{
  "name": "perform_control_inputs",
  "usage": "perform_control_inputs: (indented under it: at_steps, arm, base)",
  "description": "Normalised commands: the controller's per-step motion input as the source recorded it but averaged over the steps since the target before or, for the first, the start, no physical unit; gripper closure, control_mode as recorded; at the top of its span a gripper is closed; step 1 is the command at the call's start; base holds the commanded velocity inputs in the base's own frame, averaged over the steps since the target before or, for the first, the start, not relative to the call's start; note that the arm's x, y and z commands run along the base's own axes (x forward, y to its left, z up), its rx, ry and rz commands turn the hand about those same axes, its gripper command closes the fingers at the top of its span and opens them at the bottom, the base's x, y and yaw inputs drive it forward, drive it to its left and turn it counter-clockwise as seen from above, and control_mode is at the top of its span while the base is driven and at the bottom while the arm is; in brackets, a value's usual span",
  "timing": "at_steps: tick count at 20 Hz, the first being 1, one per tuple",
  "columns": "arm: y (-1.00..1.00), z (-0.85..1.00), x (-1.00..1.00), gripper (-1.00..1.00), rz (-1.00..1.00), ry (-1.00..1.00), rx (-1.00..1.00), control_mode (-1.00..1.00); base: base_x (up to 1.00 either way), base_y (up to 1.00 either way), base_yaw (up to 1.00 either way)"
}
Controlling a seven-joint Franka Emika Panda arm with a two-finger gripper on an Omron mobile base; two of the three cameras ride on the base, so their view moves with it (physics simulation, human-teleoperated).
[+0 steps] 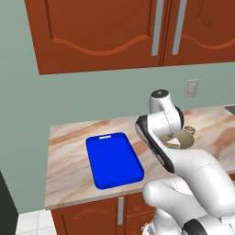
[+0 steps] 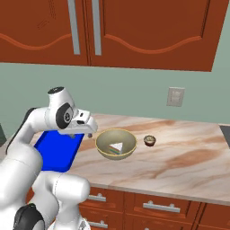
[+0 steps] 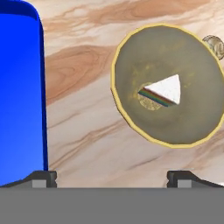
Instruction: Place the bowl with cake and the cupcake onto the tray.
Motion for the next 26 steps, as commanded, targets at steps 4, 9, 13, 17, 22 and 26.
perform_control_inputs:
  at_steps: [4, 9, 13, 17, 22, 26]
  arm:
    - [-0.04, -0.31, 0.31, -1.00, 0.00, 0.00, -0.01, -1.00]
    - [-0.12, -0.26, 0.39, -1.00, 0.00, 0.00, -0.03, -1.00]
    - [-0.12, -0.21, 0.41, -1.00, 0.00, 0.00, 0.00, -1.00]
    - [-0.08, -0.22, 0.32, -1.00, 0.01, 0.00, 0.00, -1.00]
    - [-0.08, -0.21, 0.30, -1.00, 0.03, 0.00, 0.00, -1.00]
    - [-0.10, -0.22, 0.18, -1.00, 0.06, 0.00, 0.00, -1.00]
  base:
    - [0.00, 0.00, 0.00]
    - [0.00, 0.00, 0.00]
    - [0.00, 0.00, 0.00]
    - [0.00, 0.00, 0.00]
    - [0.00, 0.00, 0.00]
    - [0.00, 0.00, 0.00]
